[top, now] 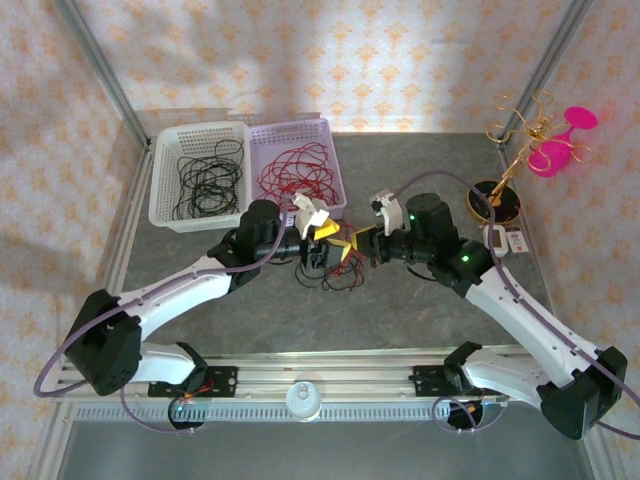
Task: Untangle the cables
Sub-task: Untie the cable.
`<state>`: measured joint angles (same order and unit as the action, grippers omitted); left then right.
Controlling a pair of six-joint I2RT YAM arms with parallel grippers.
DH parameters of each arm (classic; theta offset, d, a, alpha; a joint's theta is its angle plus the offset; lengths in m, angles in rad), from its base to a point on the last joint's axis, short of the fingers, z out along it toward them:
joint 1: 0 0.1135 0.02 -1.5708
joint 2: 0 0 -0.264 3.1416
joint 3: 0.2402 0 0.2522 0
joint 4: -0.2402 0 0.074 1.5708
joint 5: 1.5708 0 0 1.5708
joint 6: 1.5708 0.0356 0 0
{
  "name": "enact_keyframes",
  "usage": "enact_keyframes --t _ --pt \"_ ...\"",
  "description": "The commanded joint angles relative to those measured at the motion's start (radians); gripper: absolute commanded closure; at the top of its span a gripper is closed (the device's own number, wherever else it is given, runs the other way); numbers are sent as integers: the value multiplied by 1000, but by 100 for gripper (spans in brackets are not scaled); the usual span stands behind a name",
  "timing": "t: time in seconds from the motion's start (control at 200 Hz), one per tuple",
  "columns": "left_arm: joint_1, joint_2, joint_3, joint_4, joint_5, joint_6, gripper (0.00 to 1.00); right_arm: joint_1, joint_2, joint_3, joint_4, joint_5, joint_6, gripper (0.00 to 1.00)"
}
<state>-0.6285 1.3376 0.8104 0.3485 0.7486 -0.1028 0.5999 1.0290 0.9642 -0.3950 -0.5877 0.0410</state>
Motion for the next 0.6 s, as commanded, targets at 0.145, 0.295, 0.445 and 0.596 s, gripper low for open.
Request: enact_keyframes --t 0.145,0.295,0.445,0.596 --pt "-14 76 -48 291 -6 -29 47 6 -39 59 -19 -55 -108 100" --pt "-16 98 -78 406 -64 -71 79 9 -51 100 -45 32 -223 100" --pt "-19 112 -134 566 -154 -156 100 13 -53 126 -50 67 -331 100" --pt "-22 63 -190 589 -244 -165 100 20 -75 131 -27 270 -457 100"
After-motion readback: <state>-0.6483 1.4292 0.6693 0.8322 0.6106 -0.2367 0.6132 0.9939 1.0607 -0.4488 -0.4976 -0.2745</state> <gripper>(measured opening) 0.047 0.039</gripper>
